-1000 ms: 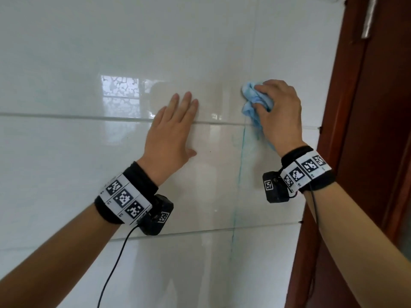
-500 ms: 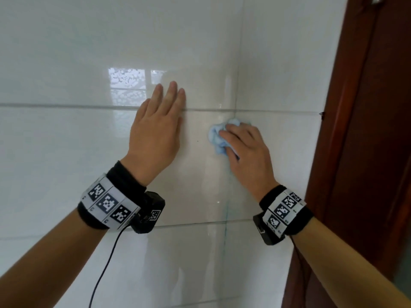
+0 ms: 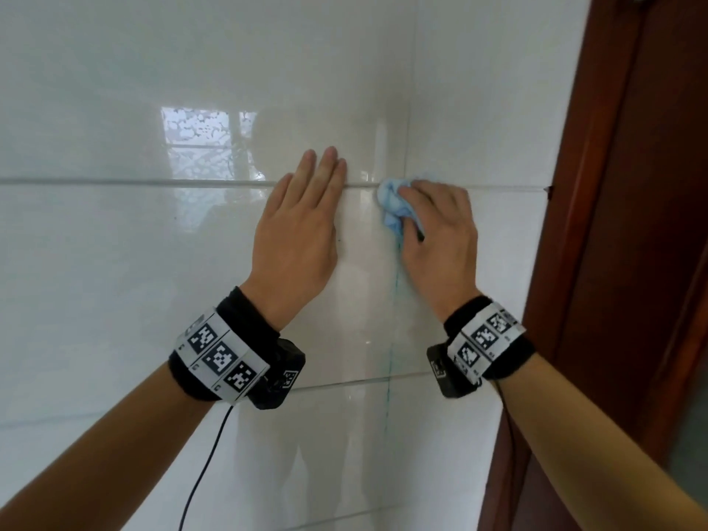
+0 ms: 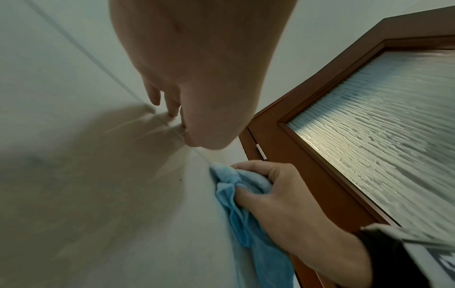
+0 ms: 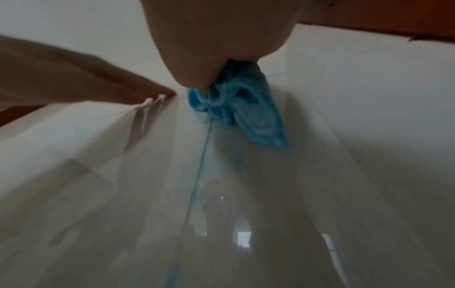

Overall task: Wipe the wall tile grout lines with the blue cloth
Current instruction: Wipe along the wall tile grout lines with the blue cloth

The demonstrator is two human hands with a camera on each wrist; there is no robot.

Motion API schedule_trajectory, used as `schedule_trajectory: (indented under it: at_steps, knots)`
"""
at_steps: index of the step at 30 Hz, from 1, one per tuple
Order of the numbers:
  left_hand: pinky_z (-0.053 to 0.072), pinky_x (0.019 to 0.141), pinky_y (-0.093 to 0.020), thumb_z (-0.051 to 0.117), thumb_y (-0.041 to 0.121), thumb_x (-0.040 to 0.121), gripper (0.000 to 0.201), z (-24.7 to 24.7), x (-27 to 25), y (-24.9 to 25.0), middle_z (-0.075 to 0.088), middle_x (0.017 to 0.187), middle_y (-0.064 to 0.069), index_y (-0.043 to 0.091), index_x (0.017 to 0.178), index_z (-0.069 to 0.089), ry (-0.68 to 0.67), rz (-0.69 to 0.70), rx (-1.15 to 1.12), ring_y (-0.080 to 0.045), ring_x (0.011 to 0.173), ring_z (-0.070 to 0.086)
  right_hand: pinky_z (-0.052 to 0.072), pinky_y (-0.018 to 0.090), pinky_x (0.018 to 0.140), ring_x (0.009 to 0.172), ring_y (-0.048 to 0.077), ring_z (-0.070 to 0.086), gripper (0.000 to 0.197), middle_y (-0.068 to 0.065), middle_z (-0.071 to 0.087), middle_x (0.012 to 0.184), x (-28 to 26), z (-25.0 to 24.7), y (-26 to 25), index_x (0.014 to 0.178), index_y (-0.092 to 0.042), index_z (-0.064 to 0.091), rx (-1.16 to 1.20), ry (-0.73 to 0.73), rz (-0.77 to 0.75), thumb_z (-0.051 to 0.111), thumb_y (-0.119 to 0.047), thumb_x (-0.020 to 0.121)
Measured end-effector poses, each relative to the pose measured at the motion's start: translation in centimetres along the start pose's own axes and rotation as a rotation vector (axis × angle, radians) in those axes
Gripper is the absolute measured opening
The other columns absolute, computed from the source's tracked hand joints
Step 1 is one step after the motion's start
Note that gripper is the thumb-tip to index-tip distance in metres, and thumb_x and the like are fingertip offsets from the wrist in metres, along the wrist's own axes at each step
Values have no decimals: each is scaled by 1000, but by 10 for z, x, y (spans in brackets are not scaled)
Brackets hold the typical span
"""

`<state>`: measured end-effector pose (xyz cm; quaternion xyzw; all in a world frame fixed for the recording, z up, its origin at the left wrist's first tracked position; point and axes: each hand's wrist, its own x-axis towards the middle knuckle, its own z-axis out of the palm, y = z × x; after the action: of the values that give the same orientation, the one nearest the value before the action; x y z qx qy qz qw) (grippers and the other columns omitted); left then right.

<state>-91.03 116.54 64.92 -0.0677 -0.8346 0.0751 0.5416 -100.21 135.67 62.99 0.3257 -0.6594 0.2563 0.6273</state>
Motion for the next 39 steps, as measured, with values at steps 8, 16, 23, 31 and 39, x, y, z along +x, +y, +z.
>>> schedule_trajectory:
  at_steps: [8,16,23,31,39]
  knots:
    - [21,129,-45,44,1,95,72,3,-3,7,21,173,-9,7,165,24,-27,-8,-15,-31,160,17,53,37,78,103,31,59,23,4,71,113,8,-17,12,111,-13,74,-109,-158,-133,70,-7,90]
    - [20,129,-45,43,3,96,73,7,-2,12,21,173,-9,8,165,23,-19,-39,-2,-31,160,16,49,36,81,102,29,55,22,6,67,114,42,-15,11,113,-12,71,-62,-44,71,64,-9,93]
    - [20,129,-46,37,2,94,72,12,-3,19,21,172,-11,6,164,23,9,-57,1,-34,160,16,53,35,86,99,30,57,23,10,72,112,-45,-5,-1,109,-5,76,-38,-38,-213,67,4,90]
    - [21,129,-46,39,-2,95,73,14,-1,29,20,173,-12,5,165,20,8,-104,54,-35,160,15,46,32,74,102,27,54,19,4,66,112,55,-35,38,110,-15,72,-113,-106,86,65,-11,92]
    - [24,127,-46,35,0,90,75,18,-2,31,23,172,-11,6,164,23,40,-106,42,-35,159,18,50,36,81,99,29,55,22,6,70,110,-36,-8,3,107,-10,75,3,-43,-74,70,-3,87]
